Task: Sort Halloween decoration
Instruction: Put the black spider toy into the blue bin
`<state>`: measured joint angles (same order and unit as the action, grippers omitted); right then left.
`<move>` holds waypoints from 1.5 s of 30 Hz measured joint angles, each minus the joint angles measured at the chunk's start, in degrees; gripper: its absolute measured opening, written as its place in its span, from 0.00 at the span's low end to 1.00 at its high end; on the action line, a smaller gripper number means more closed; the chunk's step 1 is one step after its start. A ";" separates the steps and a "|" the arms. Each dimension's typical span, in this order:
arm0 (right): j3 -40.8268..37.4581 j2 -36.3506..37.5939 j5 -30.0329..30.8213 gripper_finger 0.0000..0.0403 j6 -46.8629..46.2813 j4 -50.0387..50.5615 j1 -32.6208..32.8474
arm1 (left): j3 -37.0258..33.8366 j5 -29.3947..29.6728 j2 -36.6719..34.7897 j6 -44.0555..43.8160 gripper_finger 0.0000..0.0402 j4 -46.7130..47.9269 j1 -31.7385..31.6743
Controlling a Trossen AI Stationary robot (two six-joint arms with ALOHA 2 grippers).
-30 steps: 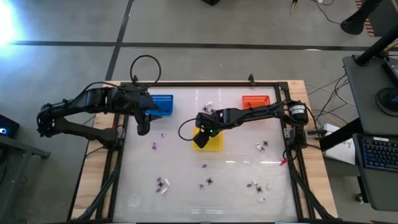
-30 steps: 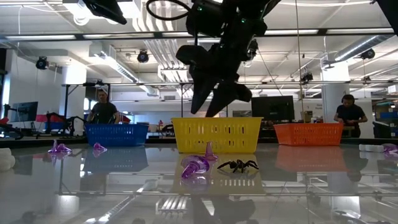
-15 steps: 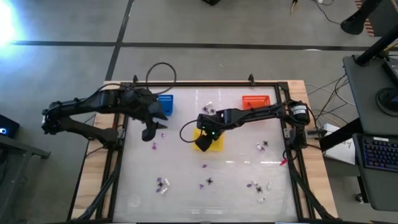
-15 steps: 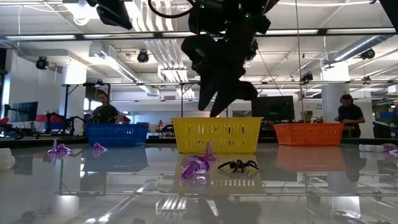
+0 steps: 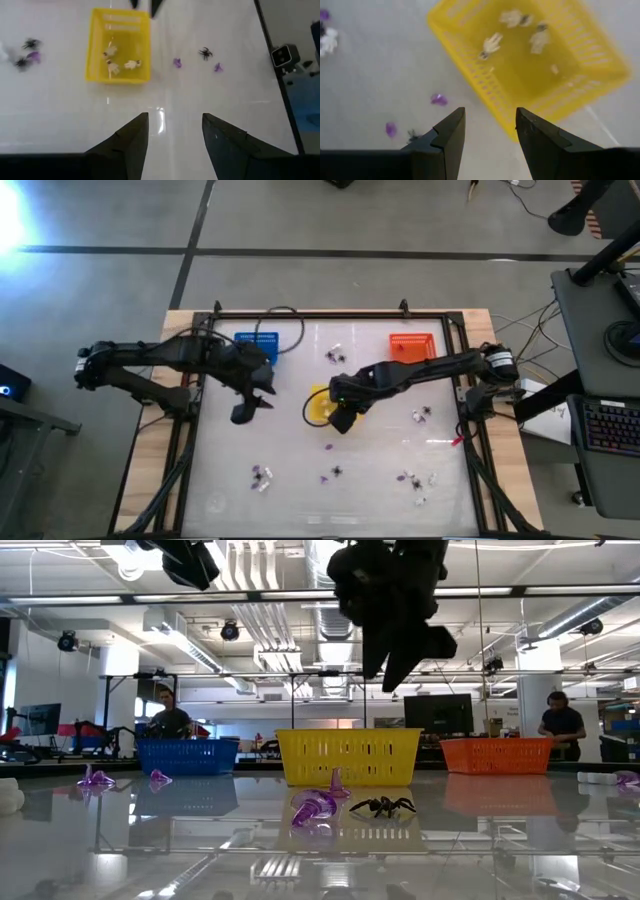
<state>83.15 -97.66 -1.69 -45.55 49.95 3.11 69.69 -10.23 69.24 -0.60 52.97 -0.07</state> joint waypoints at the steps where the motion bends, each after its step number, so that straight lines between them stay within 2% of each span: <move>1: 0.00 0.73 1.37 0.41 -0.63 0.97 0.07 | -0.02 0.29 0.81 0.00 0.41 -1.23 0.82; 4: -0.01 2.74 3.34 0.41 -1.49 1.87 0.22 | -0.02 0.64 3.92 0.02 0.41 -4.61 2.78; 10: -0.01 7.01 3.36 0.40 -1.01 4.64 0.26 | -0.07 0.80 10.80 1.59 0.41 -6.57 5.60; 13: -0.01 9.18 3.39 0.38 -0.88 7.79 0.30 | -0.07 3.02 13.48 1.89 0.41 -7.85 6.52; 25: -0.01 18.44 6.92 0.37 0.69 19.27 0.64 | -0.01 3.70 20.14 0.52 0.41 -16.20 7.38; 39: -0.01 26.07 18.94 0.38 4.15 22.63 0.59 | 0.04 3.65 27.23 -3.93 0.41 -27.13 10.57; 45: -0.01 27.05 19.80 0.38 5.10 22.69 0.52 | 0.04 3.58 30.15 -4.34 0.41 -32.07 11.99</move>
<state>83.13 -70.61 18.11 -40.45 72.64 3.64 69.73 -6.64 99.39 -4.94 20.90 11.92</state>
